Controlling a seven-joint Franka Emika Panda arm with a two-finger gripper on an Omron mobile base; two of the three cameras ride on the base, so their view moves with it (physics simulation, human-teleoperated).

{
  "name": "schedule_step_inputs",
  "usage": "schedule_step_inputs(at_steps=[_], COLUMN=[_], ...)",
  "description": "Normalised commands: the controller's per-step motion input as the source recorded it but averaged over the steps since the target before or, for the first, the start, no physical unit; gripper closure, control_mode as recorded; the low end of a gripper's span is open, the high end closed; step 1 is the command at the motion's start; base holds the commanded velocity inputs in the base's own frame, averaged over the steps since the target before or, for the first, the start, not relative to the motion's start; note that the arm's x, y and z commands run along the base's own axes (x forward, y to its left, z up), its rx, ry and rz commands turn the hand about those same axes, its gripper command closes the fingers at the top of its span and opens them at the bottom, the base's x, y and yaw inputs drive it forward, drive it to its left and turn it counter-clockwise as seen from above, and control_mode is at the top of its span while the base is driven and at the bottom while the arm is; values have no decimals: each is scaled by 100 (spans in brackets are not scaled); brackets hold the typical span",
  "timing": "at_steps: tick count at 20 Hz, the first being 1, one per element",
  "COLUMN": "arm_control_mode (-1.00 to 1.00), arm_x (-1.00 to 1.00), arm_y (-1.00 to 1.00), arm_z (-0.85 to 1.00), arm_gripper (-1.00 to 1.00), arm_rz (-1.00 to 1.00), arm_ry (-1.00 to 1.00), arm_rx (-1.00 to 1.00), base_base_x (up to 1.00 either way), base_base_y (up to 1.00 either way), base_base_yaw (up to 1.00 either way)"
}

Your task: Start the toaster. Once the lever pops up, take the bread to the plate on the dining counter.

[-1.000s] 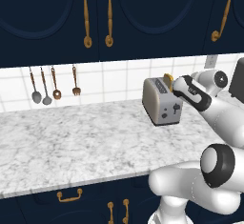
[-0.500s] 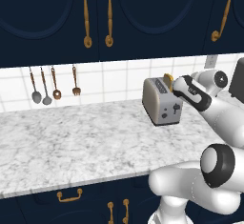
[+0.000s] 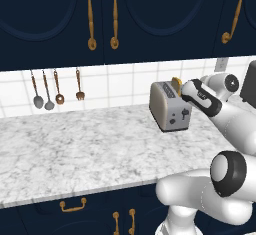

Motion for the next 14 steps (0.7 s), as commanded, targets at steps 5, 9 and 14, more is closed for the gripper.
schedule_step_inputs(at_steps=[5,9,14], arm_control_mode=[-100,-100,-100], arm_x=[0,4,24], arm_y=[0,0,0], arm_z=[0,0,0], arm_gripper=[-100,-100,-100], arm_rz=[0,0,0], arm_ry=[0,0,0], arm_rx=[0,0,0], base_base_x=[0,0,0], base_base_y=[0,0,0], base_base_yaw=[0,0,0])
